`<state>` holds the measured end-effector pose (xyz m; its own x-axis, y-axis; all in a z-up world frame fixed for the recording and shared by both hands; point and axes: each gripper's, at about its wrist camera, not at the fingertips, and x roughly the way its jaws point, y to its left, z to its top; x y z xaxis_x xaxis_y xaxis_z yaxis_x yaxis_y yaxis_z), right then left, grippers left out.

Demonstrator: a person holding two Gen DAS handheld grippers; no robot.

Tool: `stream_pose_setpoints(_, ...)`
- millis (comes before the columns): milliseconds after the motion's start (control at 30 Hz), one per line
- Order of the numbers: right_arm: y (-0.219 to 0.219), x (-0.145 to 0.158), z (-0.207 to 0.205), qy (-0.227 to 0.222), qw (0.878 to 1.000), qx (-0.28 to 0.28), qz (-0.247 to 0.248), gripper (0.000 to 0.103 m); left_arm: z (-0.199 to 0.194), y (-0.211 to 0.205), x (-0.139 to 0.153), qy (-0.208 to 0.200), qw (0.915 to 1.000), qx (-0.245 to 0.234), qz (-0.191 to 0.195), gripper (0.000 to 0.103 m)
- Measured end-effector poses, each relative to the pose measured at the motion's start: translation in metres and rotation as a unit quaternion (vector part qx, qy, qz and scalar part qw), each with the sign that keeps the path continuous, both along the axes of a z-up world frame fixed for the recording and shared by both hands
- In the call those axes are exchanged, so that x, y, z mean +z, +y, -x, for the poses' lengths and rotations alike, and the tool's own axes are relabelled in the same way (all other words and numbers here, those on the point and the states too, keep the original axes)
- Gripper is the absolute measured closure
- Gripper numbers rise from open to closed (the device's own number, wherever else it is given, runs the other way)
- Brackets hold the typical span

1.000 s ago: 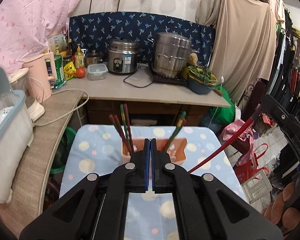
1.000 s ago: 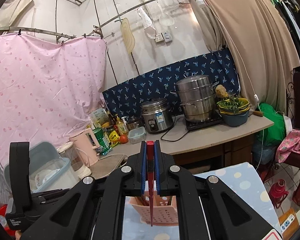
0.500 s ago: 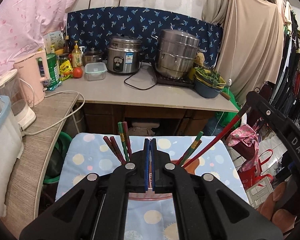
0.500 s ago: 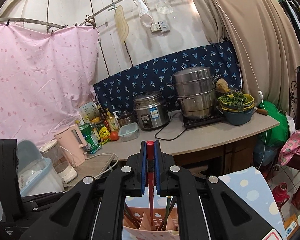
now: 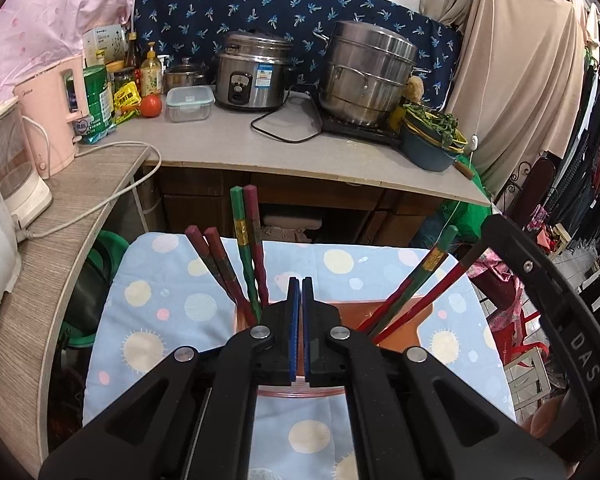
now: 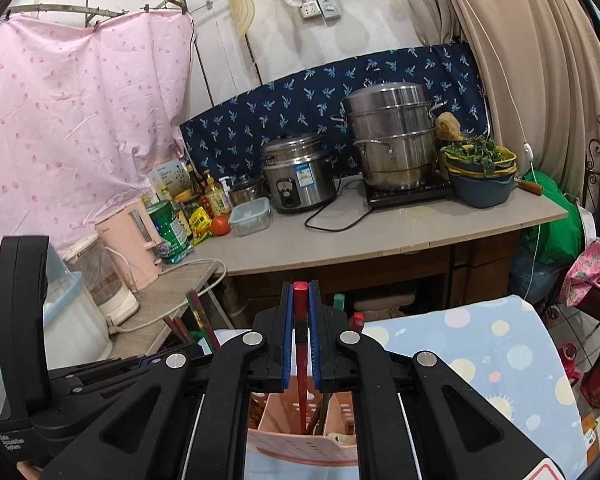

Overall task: Organize utensils
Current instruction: 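Open both tools to release the spoon and chopstick into the holder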

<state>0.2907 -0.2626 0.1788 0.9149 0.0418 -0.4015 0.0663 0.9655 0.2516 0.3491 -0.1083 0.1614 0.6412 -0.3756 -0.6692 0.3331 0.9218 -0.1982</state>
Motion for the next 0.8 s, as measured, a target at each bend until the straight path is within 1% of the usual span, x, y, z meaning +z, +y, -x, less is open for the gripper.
stream_pose_setpoints(100, 0.001, -0.006, -0.002, 0.011, 1.0, 0.005, 0.001, 0.096, -0.001, -0.001, -0.003, 0.0, 1.0, 0.0, -0.001, 0.102)
stream_pose_setpoints(167, 0.002, -0.007, -0.001, 0.011, 1.0, 0.003, 0.004, 0.09, 0.001, -0.002, -0.005, -0.005, 1.0, 0.004, -0.007, 0.102)
stream_pose_setpoints(200, 0.002, -0.007, 0.0, 0.01, 1.0, 0.003, 0.007, 0.089, 0.001, -0.003, -0.005, -0.006, 0.9999, 0.005, -0.01, 0.102)
stream_pose_setpoints(367, 0.004, -0.006, 0.005, 0.011, 1.0, 0.004, 0.01, 0.089, 0.006, -0.001, -0.005, -0.007, 0.9998, 0.009, -0.014, 0.098)
stream_pose_setpoints(433, 0.004, -0.005, 0.009, 0.01, 1.0, 0.003, 0.009, 0.089, 0.009, -0.001, -0.003, -0.01, 0.9998, 0.01, -0.015, 0.091)
stream_pose_setpoints(567, 0.003, -0.002, 0.017, 0.008, 1.0, 0.001, 0.008, 0.088, 0.017, 0.0, 0.004, -0.023, 0.9994, 0.012, -0.022, 0.083)
stream_pose_setpoints(633, 0.002, 0.001, 0.021, 0.005, 1.0, 0.0, 0.008, 0.087, 0.023, 0.0, 0.007, -0.029, 0.9992, 0.013, -0.023, 0.077)
stream_pose_setpoints(733, 0.002, 0.006, 0.029, 0.001, 1.0, -0.001, 0.008, 0.087, 0.03, 0.001, 0.013, -0.037, 0.9988, 0.014, -0.027, 0.073)
stream_pose_setpoints(800, 0.001, 0.009, 0.037, -0.003, 1.0, -0.003, 0.006, 0.086, 0.035, 0.002, 0.016, -0.042, 0.9986, 0.015, -0.029, 0.072)
